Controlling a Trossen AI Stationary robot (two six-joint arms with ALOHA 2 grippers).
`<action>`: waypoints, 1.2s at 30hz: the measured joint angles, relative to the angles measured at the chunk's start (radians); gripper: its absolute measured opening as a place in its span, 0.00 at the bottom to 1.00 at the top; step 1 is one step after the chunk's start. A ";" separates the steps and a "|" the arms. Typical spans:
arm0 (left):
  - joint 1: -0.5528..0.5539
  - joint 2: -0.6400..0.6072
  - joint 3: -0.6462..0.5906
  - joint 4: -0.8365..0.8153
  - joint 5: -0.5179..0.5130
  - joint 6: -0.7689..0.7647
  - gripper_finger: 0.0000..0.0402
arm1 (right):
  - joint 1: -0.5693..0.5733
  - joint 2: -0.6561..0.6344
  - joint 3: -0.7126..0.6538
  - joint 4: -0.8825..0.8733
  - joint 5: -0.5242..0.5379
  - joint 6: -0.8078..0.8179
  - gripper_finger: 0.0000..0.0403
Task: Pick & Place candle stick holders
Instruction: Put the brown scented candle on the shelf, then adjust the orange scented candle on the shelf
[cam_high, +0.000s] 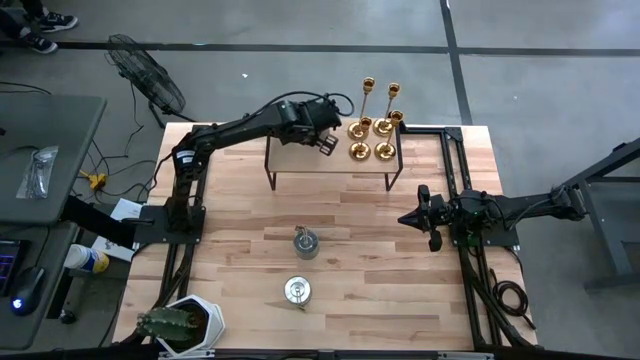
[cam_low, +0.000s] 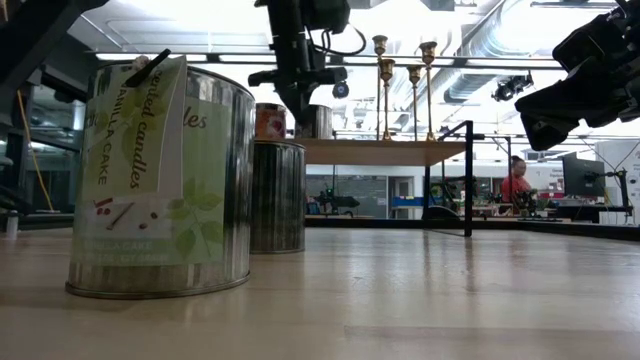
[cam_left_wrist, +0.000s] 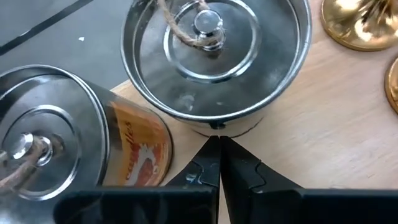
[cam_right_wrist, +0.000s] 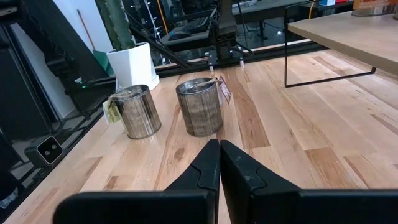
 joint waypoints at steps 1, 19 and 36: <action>-0.001 0.000 0.000 0.000 0.003 0.000 0.00 | 0.000 0.000 0.000 0.000 0.000 0.000 0.01; -0.079 -0.077 0.001 -0.272 -0.026 -0.238 0.00 | 0.000 0.000 0.000 0.000 0.000 0.000 0.01; -0.024 -0.077 0.001 -0.312 -0.139 -0.318 0.00 | 0.000 0.000 0.000 0.000 0.000 0.000 0.01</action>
